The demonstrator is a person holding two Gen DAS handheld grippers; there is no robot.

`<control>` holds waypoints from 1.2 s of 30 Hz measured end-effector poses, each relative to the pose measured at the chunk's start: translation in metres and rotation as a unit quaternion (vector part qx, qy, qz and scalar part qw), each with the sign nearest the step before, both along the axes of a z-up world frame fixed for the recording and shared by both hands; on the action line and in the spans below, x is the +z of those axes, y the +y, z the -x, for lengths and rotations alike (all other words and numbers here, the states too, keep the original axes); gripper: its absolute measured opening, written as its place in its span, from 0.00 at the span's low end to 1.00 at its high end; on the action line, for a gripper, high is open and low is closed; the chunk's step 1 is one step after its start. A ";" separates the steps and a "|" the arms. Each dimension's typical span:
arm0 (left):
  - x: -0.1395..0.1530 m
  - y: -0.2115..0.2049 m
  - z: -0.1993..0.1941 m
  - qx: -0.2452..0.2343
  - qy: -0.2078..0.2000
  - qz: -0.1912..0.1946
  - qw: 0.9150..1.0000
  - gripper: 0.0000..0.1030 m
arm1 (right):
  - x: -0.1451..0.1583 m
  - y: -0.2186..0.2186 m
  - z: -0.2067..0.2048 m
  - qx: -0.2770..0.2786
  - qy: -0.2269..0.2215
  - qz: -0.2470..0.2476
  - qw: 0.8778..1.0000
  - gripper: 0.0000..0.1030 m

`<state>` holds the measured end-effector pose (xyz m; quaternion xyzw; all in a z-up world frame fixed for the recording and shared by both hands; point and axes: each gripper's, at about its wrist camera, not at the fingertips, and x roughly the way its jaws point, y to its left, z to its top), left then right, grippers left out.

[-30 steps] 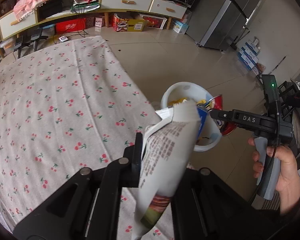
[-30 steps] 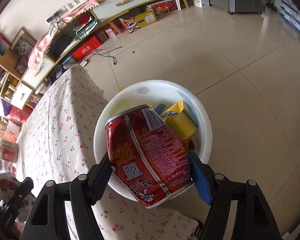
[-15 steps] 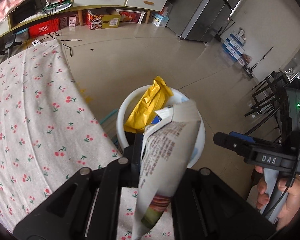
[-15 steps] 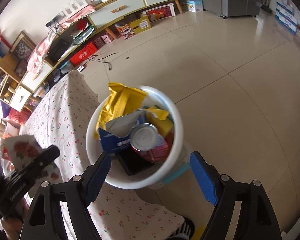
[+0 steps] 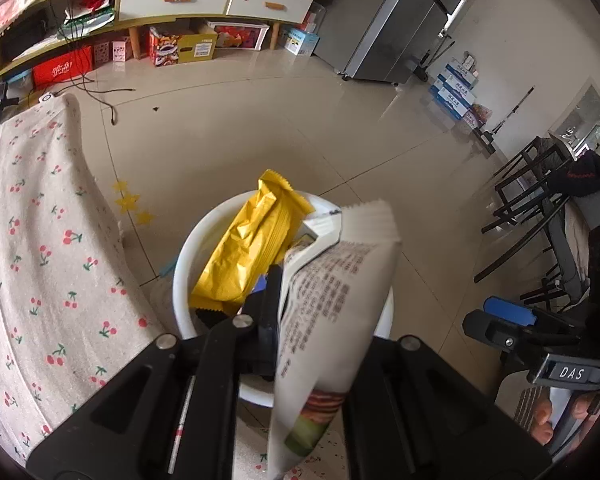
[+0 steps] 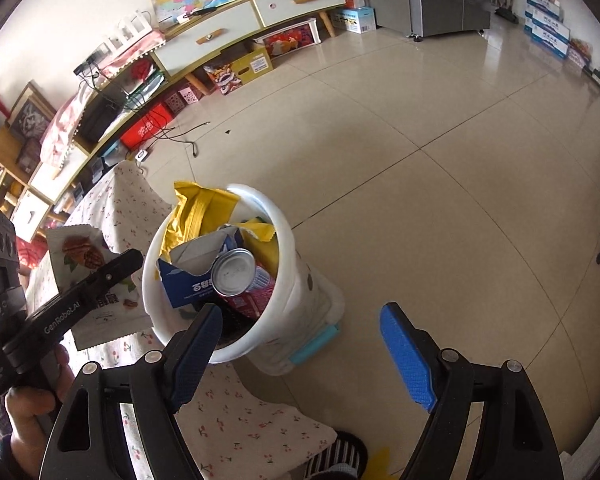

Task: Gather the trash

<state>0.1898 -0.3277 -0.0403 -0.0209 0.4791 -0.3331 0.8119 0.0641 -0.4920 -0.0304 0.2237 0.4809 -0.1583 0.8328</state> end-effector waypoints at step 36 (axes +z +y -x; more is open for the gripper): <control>0.057 0.202 0.121 0.182 -0.052 -0.100 0.977 0.99 | 0.054 0.137 0.033 0.112 -0.041 0.067 0.991 0.85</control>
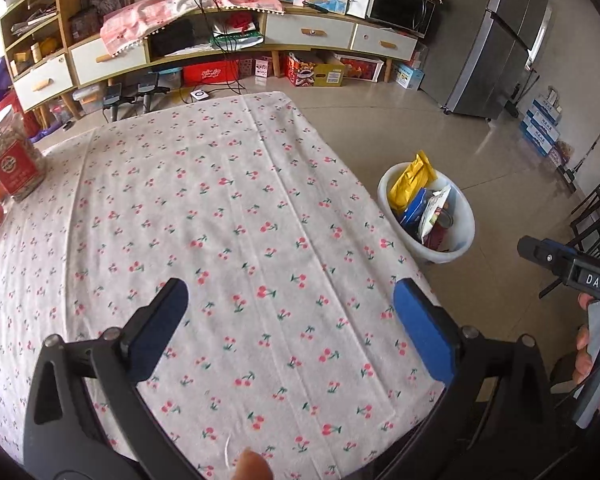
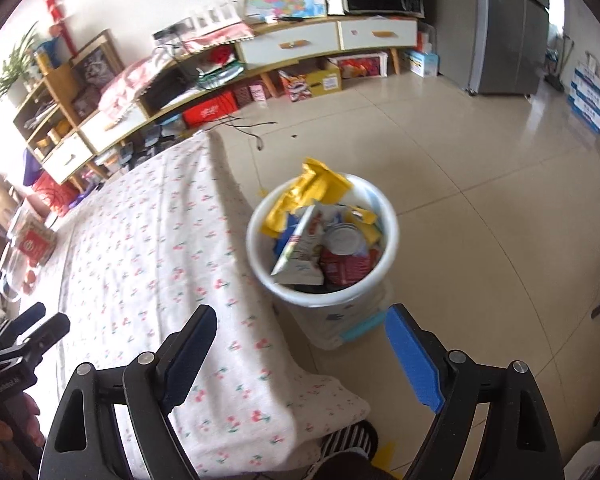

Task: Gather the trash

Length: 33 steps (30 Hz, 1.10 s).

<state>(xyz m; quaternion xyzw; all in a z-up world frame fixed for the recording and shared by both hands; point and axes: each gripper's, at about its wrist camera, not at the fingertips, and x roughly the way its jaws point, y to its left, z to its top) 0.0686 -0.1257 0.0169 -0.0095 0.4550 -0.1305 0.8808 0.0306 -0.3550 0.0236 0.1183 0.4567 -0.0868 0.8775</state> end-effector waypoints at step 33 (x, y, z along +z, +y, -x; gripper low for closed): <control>-0.012 0.116 0.088 0.138 -0.063 0.005 0.988 0.99 | -0.033 0.134 0.048 0.054 -0.060 0.105 0.991 0.90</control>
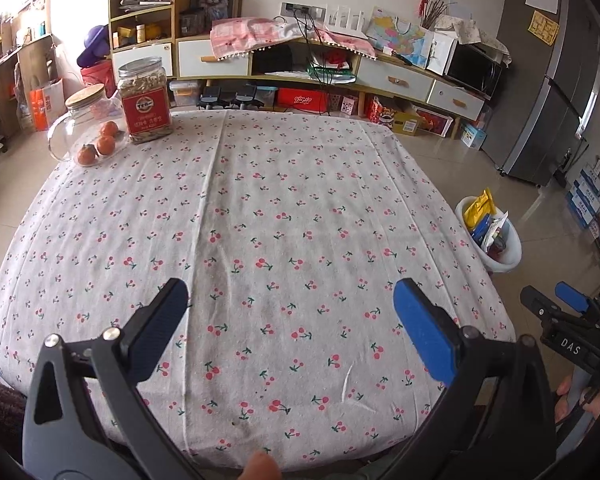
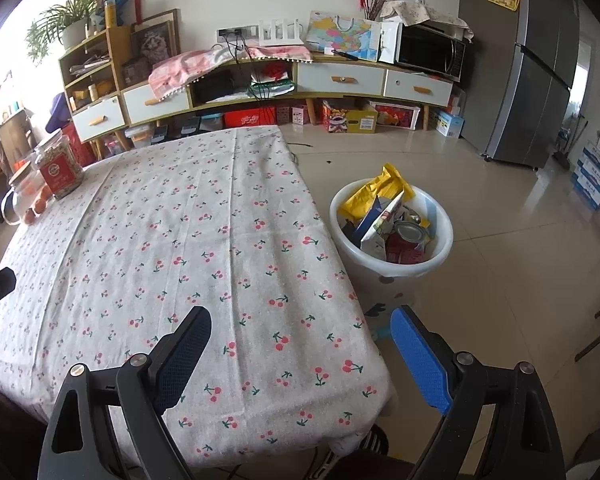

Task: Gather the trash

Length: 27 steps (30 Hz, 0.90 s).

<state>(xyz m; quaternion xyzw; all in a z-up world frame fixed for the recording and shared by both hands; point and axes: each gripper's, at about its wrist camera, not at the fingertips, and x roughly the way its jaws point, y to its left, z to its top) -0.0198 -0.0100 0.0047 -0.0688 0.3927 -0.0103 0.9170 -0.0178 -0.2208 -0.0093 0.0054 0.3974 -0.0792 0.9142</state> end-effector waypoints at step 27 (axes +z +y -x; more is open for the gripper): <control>0.002 -0.008 0.002 -0.012 0.002 0.001 1.000 0.99 | -0.002 0.001 -0.002 0.000 0.003 0.000 1.000 0.90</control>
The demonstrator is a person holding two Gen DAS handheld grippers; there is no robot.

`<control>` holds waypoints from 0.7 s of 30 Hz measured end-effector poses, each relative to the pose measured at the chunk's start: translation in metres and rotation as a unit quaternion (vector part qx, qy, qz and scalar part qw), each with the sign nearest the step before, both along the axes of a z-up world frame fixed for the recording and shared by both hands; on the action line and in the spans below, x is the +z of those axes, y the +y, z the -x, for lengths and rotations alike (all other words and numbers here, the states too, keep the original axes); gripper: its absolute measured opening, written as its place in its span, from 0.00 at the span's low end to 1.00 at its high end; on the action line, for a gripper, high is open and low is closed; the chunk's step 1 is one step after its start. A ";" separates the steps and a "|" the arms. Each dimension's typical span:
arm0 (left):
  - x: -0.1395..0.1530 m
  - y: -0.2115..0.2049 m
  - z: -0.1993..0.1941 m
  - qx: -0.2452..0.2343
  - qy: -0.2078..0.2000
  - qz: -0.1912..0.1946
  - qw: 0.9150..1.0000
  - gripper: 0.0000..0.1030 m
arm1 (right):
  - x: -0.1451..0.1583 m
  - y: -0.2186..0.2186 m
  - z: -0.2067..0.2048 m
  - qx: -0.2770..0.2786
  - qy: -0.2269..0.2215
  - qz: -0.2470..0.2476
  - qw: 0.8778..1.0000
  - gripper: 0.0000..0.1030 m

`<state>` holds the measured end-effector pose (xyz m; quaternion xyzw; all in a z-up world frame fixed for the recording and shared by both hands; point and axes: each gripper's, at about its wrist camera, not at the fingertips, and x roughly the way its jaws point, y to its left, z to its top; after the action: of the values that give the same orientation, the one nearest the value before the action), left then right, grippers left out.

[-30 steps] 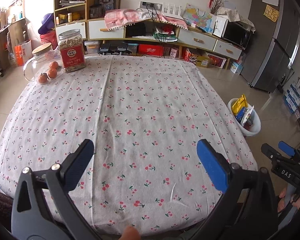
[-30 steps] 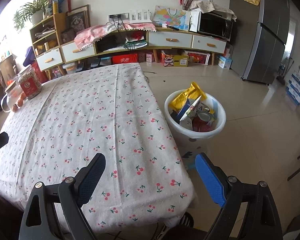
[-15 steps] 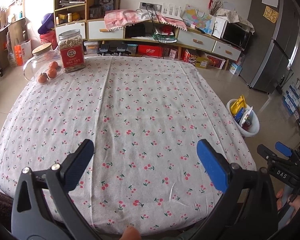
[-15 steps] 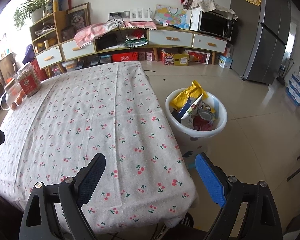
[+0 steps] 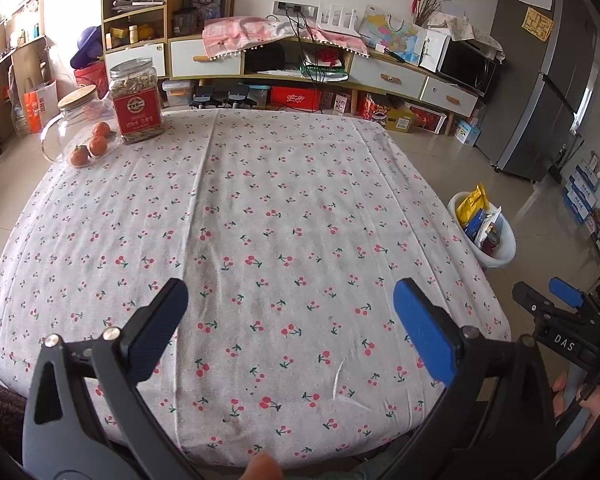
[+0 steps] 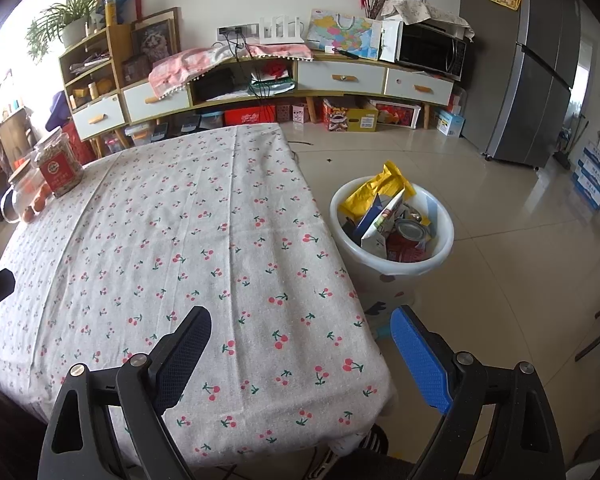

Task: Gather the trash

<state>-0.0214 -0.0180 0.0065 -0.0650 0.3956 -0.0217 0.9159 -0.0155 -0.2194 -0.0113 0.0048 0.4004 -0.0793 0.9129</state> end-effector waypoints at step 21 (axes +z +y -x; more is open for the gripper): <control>0.002 -0.001 0.003 0.005 -0.002 0.004 1.000 0.99 | -0.001 0.000 0.001 0.002 0.000 0.001 1.000 0.90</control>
<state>-0.0240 -0.0194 0.0088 -0.0705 0.3937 -0.0185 0.9163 -0.0166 -0.2199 -0.0126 0.0033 0.4007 -0.0783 0.9128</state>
